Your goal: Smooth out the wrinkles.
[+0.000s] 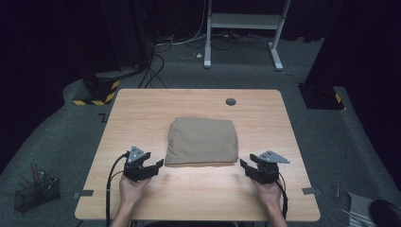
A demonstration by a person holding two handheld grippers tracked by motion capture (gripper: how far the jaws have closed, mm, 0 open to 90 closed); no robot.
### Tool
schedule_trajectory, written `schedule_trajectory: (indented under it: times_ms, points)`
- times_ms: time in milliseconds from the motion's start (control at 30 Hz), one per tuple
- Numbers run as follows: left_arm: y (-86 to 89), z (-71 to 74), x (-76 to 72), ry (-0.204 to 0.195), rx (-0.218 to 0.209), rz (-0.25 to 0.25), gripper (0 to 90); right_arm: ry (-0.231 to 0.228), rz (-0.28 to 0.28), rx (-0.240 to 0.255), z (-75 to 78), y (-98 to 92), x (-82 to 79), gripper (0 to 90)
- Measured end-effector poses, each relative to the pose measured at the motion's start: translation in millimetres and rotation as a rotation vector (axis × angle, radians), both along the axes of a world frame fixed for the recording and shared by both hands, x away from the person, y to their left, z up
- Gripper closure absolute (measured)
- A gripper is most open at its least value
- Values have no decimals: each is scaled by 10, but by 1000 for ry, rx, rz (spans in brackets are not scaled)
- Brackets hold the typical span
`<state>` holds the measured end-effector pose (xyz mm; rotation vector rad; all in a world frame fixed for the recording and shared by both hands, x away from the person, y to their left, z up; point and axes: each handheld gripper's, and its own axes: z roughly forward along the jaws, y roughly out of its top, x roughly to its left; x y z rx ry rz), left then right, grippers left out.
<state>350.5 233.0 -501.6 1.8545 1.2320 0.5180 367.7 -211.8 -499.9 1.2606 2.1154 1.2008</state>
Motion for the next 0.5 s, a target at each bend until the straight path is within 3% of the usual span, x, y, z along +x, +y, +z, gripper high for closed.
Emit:
schedule_trajectory:
  times_ms: [500]
  points:
    - [174, -141, 33, 33, 16, 74, 339, 23, -68, -74, -94, -106, 54, 483]
